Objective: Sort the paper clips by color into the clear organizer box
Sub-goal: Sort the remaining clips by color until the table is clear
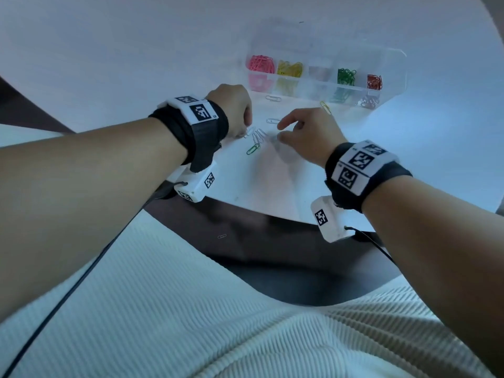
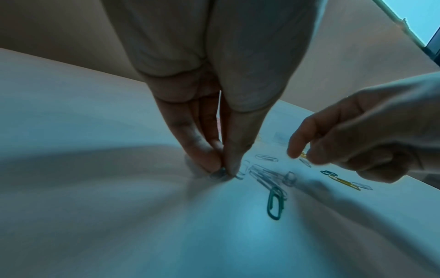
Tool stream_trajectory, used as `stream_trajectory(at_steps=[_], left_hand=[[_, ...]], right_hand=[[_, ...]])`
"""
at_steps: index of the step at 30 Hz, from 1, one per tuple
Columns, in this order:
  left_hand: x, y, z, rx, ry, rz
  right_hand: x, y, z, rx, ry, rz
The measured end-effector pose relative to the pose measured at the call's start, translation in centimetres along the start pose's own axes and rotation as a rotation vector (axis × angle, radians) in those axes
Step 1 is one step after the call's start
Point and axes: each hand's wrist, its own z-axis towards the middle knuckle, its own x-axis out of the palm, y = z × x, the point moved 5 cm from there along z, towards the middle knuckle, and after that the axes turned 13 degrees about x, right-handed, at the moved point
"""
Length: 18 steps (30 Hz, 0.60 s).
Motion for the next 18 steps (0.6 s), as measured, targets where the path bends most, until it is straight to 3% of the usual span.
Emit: stream_trajectory(at_steps=[2,7,12,18], left_hand=[[0.0,-0.1,0.1,0.003,-0.023,-0.009],[0.1,-0.3,0.2,0.035,-0.033,0.001],[-0.4,-0.3,0.3,0.028,-0.030,0.042],[0.2,-0.2,0.2,-0.003,-0.023,0.062]], right_hand=[[0.5,-0.1,0.3,-0.026,-0.031,-0.161],[0.7,0.3,0.6,0.001,-0.111,-0.316],[1.1,-0.2,1.2,0.113,-0.061,-0.370],[1.0,-0.7,0.4,0.136,-0.048,-0.412]])
